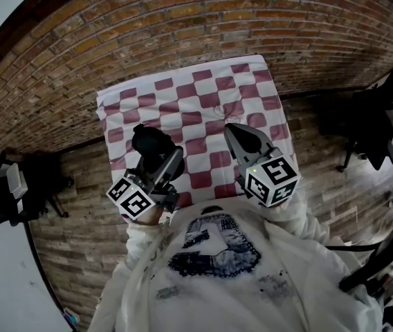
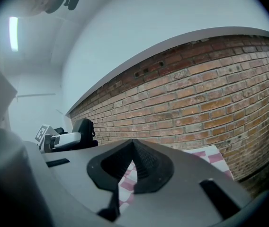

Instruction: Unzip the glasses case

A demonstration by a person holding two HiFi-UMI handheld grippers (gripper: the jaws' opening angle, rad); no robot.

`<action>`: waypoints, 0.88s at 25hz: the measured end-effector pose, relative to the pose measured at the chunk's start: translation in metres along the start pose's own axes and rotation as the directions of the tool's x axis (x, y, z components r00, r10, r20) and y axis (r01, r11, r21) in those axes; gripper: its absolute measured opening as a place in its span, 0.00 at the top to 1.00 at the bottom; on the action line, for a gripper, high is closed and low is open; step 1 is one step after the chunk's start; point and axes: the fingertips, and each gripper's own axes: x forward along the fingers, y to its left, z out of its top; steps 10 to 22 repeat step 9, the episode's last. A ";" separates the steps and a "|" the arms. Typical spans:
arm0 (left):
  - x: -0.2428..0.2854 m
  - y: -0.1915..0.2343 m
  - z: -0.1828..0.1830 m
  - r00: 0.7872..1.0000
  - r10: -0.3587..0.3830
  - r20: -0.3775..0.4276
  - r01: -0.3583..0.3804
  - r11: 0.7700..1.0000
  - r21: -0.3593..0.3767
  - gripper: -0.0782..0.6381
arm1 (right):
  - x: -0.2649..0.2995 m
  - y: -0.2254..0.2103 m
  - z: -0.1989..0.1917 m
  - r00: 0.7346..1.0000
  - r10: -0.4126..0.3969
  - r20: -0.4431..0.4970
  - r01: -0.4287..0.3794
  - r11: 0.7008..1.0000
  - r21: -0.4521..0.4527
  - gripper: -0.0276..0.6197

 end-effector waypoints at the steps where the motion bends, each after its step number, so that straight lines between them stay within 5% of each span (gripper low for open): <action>1: 0.000 0.000 0.000 1.000 -0.001 0.000 0.001 1.000 0.000 0.53 | 0.000 0.000 0.000 1.000 0.000 0.000 0.000 1.000 0.000 0.94; 22: 0.000 -0.002 -0.001 1.000 -0.003 -0.001 0.003 1.000 0.000 0.53 | -0.002 0.001 -0.001 1.000 0.000 0.000 0.000 1.000 -0.002 0.94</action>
